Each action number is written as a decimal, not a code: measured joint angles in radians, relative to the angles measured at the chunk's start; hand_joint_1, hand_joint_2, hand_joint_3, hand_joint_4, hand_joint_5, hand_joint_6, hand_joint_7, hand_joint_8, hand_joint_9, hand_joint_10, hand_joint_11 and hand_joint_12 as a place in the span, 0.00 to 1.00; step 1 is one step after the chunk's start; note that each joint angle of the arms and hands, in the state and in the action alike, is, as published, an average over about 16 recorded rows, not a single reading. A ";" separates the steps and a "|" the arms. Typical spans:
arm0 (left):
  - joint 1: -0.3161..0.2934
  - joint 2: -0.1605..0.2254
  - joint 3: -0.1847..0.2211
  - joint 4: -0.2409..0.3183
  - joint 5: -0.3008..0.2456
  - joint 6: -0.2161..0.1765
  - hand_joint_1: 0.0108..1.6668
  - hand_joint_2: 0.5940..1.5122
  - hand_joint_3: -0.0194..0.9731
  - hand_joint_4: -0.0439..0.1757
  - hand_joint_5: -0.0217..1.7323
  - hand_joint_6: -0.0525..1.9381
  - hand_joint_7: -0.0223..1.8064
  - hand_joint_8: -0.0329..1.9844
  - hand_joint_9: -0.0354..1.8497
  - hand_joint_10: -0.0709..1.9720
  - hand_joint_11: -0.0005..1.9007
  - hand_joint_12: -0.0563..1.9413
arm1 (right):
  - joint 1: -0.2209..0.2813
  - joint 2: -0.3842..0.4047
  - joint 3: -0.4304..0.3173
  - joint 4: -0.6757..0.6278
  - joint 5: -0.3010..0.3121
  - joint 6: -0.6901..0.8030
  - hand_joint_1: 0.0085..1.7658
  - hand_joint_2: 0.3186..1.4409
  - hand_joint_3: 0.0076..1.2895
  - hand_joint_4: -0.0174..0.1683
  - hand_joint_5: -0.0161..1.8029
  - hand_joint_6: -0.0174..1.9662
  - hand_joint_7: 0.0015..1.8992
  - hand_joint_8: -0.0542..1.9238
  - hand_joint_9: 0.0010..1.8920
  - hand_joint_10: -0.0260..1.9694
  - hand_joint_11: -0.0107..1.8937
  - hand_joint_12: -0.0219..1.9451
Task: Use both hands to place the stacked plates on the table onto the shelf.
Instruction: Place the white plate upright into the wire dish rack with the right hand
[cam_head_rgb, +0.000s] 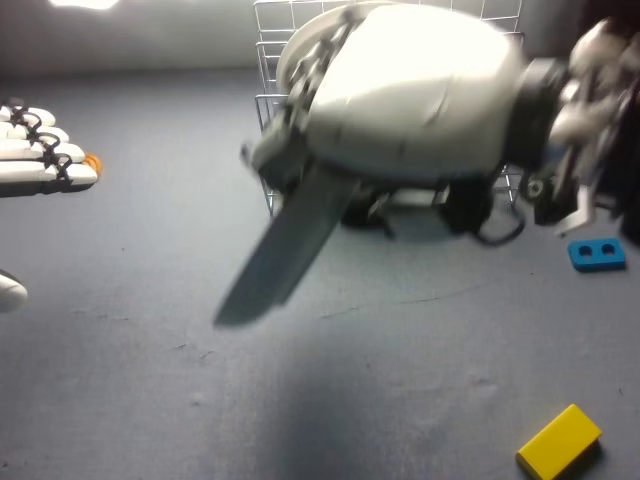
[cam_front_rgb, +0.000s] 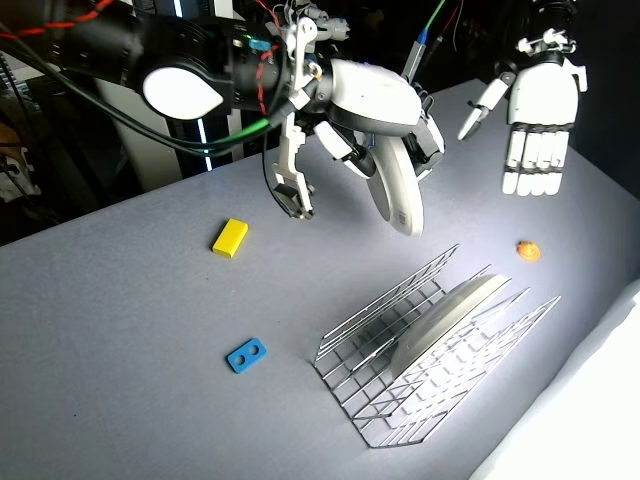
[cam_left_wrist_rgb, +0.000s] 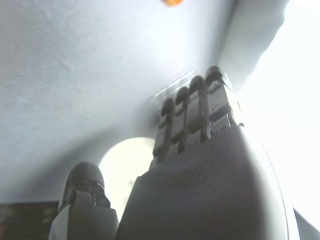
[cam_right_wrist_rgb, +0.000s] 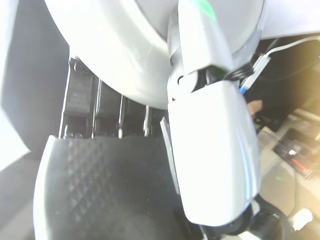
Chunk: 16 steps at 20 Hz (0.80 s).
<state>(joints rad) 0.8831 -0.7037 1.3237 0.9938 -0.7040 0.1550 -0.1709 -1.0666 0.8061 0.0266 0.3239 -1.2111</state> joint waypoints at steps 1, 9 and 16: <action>0.000 0.000 0.000 0.019 -0.021 0.000 0.01 0.58 0.04 0.18 0.05 0.03 0.04 0.02 0.04 0.04 0.01 0.04 | 0.016 0.014 -0.005 0.007 -0.003 0.027 0.76 0.63 0.00 0.09 0.45 0.57 0.49 0.59 0.45 0.68 0.35 0.75; 0.002 -0.002 -0.008 0.156 -0.208 0.002 0.01 0.58 0.04 0.18 0.04 0.03 0.04 0.02 0.04 0.04 0.01 0.04 | 0.125 0.075 0.006 0.130 -0.038 0.224 0.76 0.63 0.00 0.09 0.43 0.58 0.48 0.61 0.44 0.69 0.35 0.76; -0.012 -0.003 -0.031 0.239 -0.378 0.027 0.01 0.58 0.04 0.18 0.04 0.03 0.04 0.02 0.04 0.04 0.01 0.03 | 0.158 0.077 0.053 0.263 -0.056 0.277 0.76 0.63 0.00 0.10 0.42 0.59 0.47 0.63 0.43 0.71 0.33 0.79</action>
<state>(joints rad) 0.8714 -0.7071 1.2928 1.2328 -1.0817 0.1819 -0.0130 -0.9894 0.8594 0.2894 0.2677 -0.9342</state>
